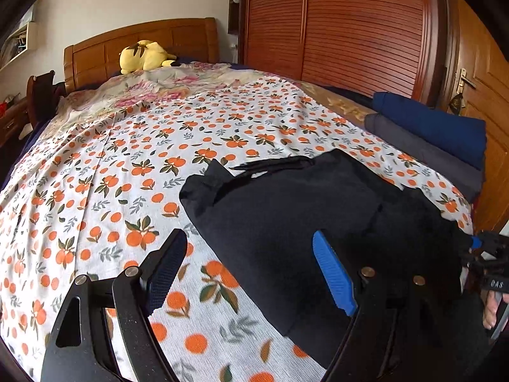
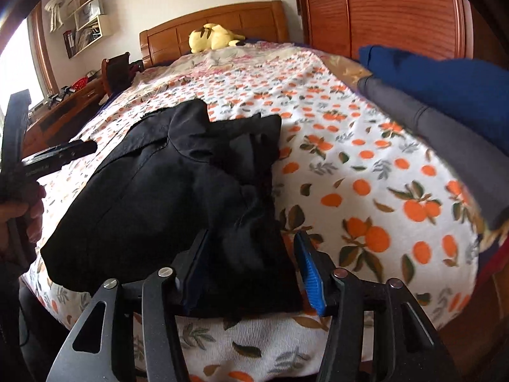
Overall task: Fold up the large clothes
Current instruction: 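Grasp the coat with the left gripper while the right gripper holds it, then lift the folded coat with both grippers and carry it toward the clothes stack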
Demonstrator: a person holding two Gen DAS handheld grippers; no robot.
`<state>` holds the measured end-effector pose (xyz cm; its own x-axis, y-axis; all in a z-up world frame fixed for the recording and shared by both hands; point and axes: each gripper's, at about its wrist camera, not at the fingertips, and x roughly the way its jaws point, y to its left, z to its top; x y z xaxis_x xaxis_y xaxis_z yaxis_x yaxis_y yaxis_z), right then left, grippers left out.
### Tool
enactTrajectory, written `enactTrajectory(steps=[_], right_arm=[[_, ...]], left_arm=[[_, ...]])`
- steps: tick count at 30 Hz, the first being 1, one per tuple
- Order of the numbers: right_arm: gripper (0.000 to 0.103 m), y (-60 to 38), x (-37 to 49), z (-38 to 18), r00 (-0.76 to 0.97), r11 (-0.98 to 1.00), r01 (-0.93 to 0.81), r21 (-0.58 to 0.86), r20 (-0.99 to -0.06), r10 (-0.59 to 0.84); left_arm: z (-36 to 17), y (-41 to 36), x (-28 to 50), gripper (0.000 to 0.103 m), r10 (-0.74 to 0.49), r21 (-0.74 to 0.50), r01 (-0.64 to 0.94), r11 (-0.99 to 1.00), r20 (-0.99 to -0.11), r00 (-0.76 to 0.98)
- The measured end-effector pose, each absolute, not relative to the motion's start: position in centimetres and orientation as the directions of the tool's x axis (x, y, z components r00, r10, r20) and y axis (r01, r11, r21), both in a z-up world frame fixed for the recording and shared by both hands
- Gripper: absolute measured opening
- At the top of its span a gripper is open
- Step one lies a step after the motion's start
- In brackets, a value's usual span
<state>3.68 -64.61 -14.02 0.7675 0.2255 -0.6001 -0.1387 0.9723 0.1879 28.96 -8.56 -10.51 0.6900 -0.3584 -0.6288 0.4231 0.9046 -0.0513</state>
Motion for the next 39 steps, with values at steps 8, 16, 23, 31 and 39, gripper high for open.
enactTrajectory(steps=[8,16,23,31,39], right_arm=[[0.078,-65.7,4.9,-15.1,0.752,0.964,-0.127,0.233,-0.612,0.247],[0.06,-64.5,5.3,-15.8,0.737,0.948,-0.18,0.262,-0.603,0.306],[0.039,-63.4,5.5,-15.6,0.725,0.945,-0.235,0.23,-0.606,0.328],[0.034,-63.4,5.9,-15.8,0.72,0.938,-0.25,0.242,-0.601,0.347],[0.023,-63.5,5.8,-15.8,0.702,0.915,-0.299,0.27,-0.588,0.403]], left_arm=[[-12.2,-9.0,33.6,0.082,-0.306,-0.034,0.391,0.92,-0.684,0.662],[-13.9,-9.1,36.8,0.082,-0.292,-0.049,0.376,0.925,-0.725,0.624],[-15.7,-9.0,39.1,0.082,-0.335,-0.142,0.363,0.921,-0.766,0.549],[-16.0,-8.8,39.4,0.073,-0.387,-0.215,0.365,0.906,-0.769,0.509],[-15.8,-9.0,39.1,0.04,-0.435,-0.282,0.364,0.888,-0.774,0.461]])
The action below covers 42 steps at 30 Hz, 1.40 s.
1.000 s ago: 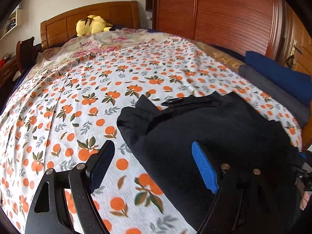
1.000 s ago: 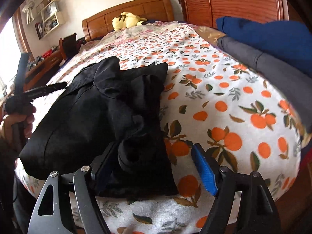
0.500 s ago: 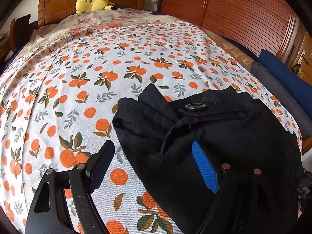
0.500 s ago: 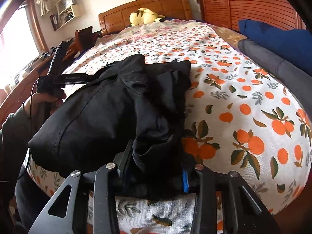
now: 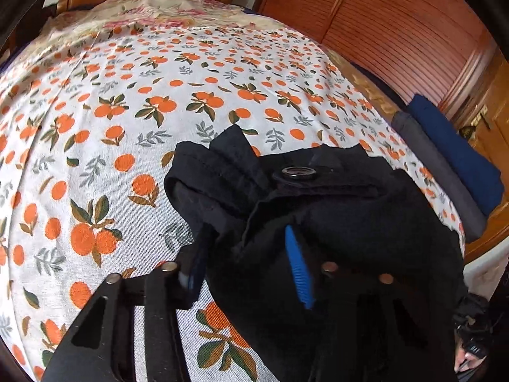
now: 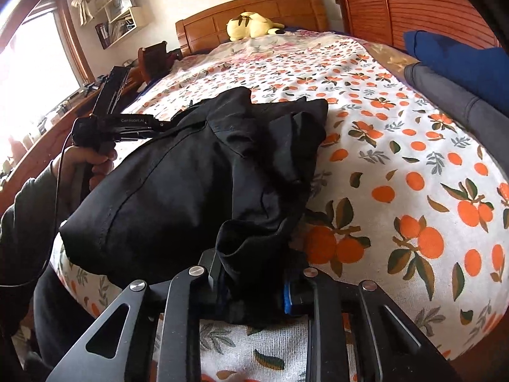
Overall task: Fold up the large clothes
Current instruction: 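Lift the folded coat with both grippers and carry it toward the clothes stack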
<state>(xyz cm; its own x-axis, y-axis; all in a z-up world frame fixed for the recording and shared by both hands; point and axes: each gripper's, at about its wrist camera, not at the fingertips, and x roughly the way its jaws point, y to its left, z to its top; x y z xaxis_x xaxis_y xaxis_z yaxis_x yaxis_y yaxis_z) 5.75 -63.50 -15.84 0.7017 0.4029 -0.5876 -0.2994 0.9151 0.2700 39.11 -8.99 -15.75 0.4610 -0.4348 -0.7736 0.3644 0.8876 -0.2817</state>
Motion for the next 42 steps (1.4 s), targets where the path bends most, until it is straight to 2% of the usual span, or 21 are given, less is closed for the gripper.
enactTrajectory(steps=[3,6,9,20,29,38,42], right_arm=[[0.019,-63.6,5.7,-15.8,0.71,0.912,-0.309,0.27,-0.573,0.41],[0.016,-63.6,5.5,-15.6,0.714,0.906,-0.336,0.258,-0.558,0.423],[0.014,-64.6,5.5,-15.5,0.709,0.885,-0.354,0.304,-0.529,0.466],[0.009,-66.5,6.2,-11.5,0.798,0.911,-0.382,0.156,-0.441,0.41],[0.008,-68.6,7.3,-6.2,0.875,0.93,-0.365,-0.035,-0.354,0.33],[0.008,-77.2,7.1,2.3,0.955,0.962,-0.226,-0.151,-0.23,0.188],[0.008,-82.9,6.8,4.7,0.976,0.979,-0.101,-0.175,-0.207,0.064]], left_arm=[[-15.3,-9.8,38.3,0.025,-0.385,-0.209,0.377,0.902,-0.787,0.483],[-14.5,-10.5,37.3,0.016,-0.343,-0.14,0.391,0.91,-0.785,0.516],[-13.1,-11.0,36.0,0.01,-0.324,-0.092,0.403,0.911,-0.764,0.558],[-7.6,-12.0,32.8,0.007,-0.34,-0.061,0.408,0.911,-0.671,0.659],[-2.5,-17.4,33.3,0.006,-0.371,-0.048,0.427,0.903,-0.589,0.718],[6.4,-28.1,36.0,0.006,-0.462,-0.018,0.515,0.857,-0.469,0.753],[9.4,-35.6,37.2,0.006,-0.521,0.007,0.581,0.814,-0.435,0.734]])
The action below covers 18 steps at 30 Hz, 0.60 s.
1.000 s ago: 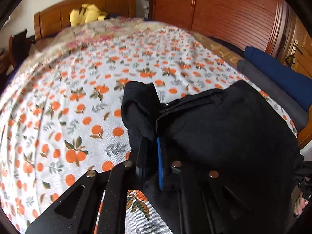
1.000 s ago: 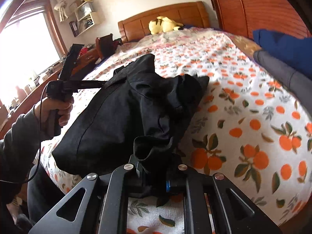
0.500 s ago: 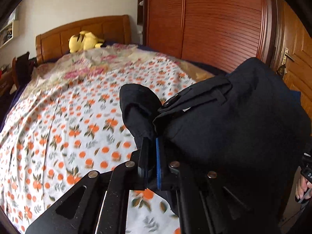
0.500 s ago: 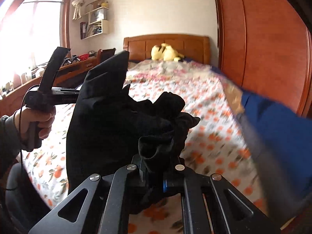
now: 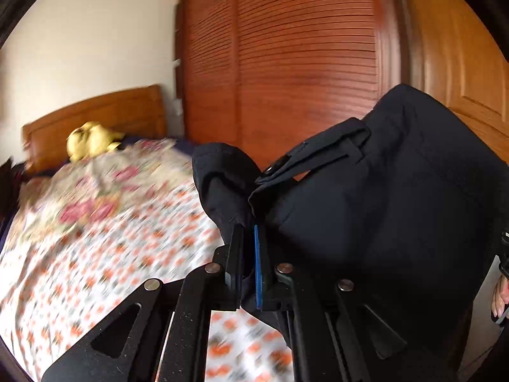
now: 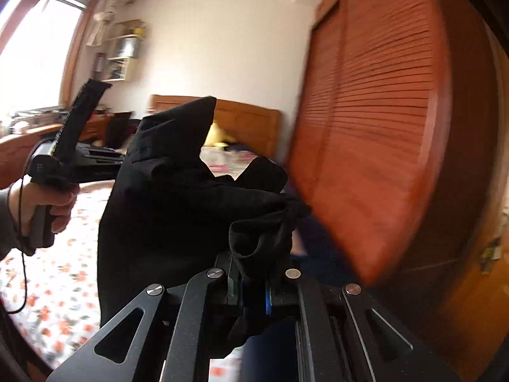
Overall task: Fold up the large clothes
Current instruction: 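Lift the folded coat with both grippers and carry it toward the clothes stack, then lower the coat onto the blue clothes stack and open both grippers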
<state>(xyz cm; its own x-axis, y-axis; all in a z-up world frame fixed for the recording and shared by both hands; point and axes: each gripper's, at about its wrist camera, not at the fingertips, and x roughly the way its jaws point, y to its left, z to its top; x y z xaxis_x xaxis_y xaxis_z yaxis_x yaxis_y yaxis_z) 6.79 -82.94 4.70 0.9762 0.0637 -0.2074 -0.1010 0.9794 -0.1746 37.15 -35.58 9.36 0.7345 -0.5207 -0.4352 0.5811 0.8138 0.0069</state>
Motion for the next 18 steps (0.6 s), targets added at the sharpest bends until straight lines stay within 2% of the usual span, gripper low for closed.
enactTrajectory(steps=[5,9,13,18], right_arm=[[0.008,-89.7,6.1,5.1,0.973,0.992,0.06,-0.113,-0.214,-0.084],[0.008,-93.2,6.5,2.6,0.947,0.985,0.159,-0.071,-0.272,-0.173],[0.008,-94.5,8.8,-0.1,0.907,0.975,0.208,-0.075,-0.358,-0.221],[0.011,-94.5,10.6,-0.5,0.889,0.969,0.243,-0.049,-0.389,-0.242]], left_arm=[[9.1,-43.4,37.8,0.006,-0.608,-0.038,0.66,0.75,-0.433,0.666],[7.7,-47.8,37.8,0.006,-0.591,0.021,0.667,0.744,-0.445,0.673],[6.8,-49.0,36.9,0.006,-0.607,0.06,0.703,0.708,-0.456,0.65],[5.8,-48.1,34.4,0.006,-0.618,0.079,0.732,0.677,-0.478,0.624]])
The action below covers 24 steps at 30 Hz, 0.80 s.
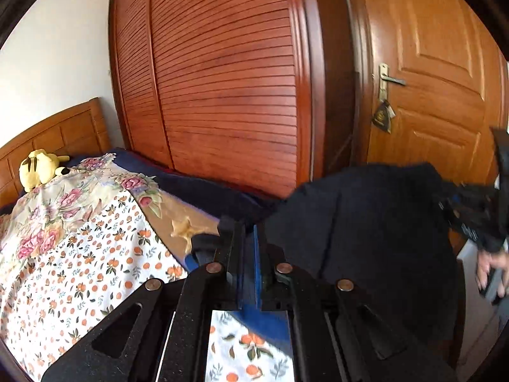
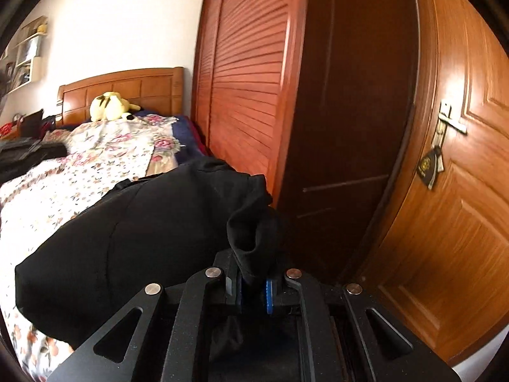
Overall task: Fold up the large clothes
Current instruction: 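Lower the coat onto the blue clothes stack and open both grippers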
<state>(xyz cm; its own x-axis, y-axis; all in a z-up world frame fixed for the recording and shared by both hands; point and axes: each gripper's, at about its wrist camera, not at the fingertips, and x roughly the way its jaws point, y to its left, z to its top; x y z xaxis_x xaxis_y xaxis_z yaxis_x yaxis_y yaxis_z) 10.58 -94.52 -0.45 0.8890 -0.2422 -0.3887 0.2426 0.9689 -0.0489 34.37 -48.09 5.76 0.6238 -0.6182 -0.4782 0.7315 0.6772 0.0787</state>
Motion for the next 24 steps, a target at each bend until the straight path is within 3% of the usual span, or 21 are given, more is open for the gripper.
enactTrajectory(steps=[2,5,7,8,9,10,12,13,18,24], right_arm=[[0.026,-94.7,10.5,-0.1,0.886,0.965,0.259,-0.035,-0.39,-0.252],[0.042,-94.6,9.1,0.2,0.875,0.952,0.303,-0.033,-0.386,-0.292],[0.044,-94.0,8.9,0.5,0.882,0.954,0.301,-0.02,-0.373,-0.286],[0.044,-93.8,8.5,0.9,0.888,0.956,0.294,-0.017,-0.364,-0.28],[0.045,-93.1,8.0,1.6,0.892,0.953,0.302,-0.026,-0.345,-0.292],[0.048,-92.4,7.5,2.3,0.895,0.95,0.311,-0.039,-0.324,-0.306],[0.053,-91.1,6.3,3.2,0.904,0.948,0.312,-0.056,-0.289,-0.315],[0.056,-90.3,6.1,3.8,0.908,0.948,0.312,-0.061,-0.275,-0.317],[0.056,-86.6,7.3,4.6,0.923,0.977,0.191,-0.092,-0.321,-0.211],[0.056,-87.2,10.3,3.5,0.874,0.977,0.19,-0.101,-0.436,-0.215]], left_arm=[[5.6,-46.9,33.1,0.006,-0.629,0.09,0.742,0.664,-0.469,0.62],[5.0,-45.4,30.7,0.006,-0.645,0.077,0.754,0.652,-0.466,0.605],[4.5,-44.1,29.9,0.007,-0.65,0.059,0.757,0.651,-0.472,0.596],[4.2,-43.5,29.5,0.016,-0.651,0.058,0.758,0.65,-0.472,0.594],[3.9,-43.0,29.1,0.037,-0.658,0.056,0.764,0.643,-0.469,0.589],[3.8,-42.1,28.5,0.046,-0.67,0.051,0.771,0.635,-0.459,0.583],[3.6,-41.0,27.9,0.079,-0.677,0.046,0.773,0.632,-0.452,0.581],[3.5,-40.5,27.5,0.086,-0.682,0.041,0.776,0.63,-0.448,0.578],[3.3,-38.3,25.5,0.103,-0.693,0.007,0.777,0.63,-0.445,0.567],[3.4,-35.8,23.0,0.103,-0.706,-0.009,0.769,0.639,-0.404,0.582]])
